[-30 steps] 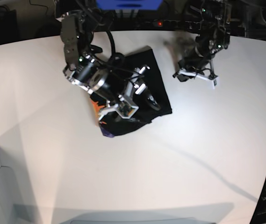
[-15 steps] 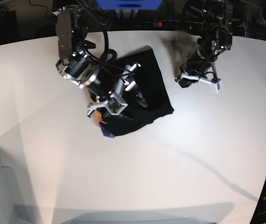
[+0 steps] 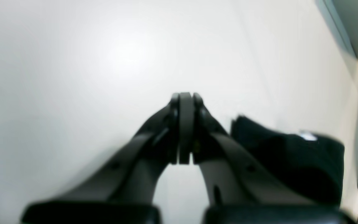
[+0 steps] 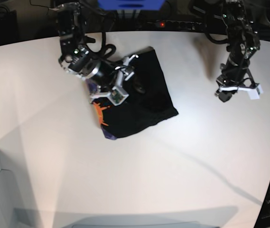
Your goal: Fold the T-shirt properly
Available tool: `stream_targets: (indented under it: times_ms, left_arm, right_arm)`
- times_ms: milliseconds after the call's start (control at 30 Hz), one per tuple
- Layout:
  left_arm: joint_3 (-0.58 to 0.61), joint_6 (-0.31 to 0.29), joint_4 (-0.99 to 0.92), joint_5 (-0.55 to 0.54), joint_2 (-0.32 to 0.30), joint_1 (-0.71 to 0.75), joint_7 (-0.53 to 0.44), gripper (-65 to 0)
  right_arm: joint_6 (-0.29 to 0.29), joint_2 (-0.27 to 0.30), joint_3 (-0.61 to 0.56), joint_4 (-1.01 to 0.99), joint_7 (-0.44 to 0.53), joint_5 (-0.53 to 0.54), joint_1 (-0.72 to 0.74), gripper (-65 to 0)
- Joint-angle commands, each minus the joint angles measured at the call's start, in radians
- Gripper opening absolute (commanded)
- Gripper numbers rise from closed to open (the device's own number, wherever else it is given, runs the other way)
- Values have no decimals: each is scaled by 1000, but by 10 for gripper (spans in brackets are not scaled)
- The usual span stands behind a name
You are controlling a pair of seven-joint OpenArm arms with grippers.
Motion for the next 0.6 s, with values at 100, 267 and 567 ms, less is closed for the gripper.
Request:
stream_targets:
  times_ms: [100,267,567]
  left_arm:
    - [-46,-7,18,-12,-11,-4,-13,-650]
    - [-81,-9,15,-12,-11,-1,-13,-650]
    - [-81,-9,10,-12,-5,10,-12,-650]
  right_arm:
    - [7,15,-120,-1,26,21,5,-340]
    - [7,77,-284,77,28,22,14,-340]
    - [7,77,-142,134,28,22,11,-341]
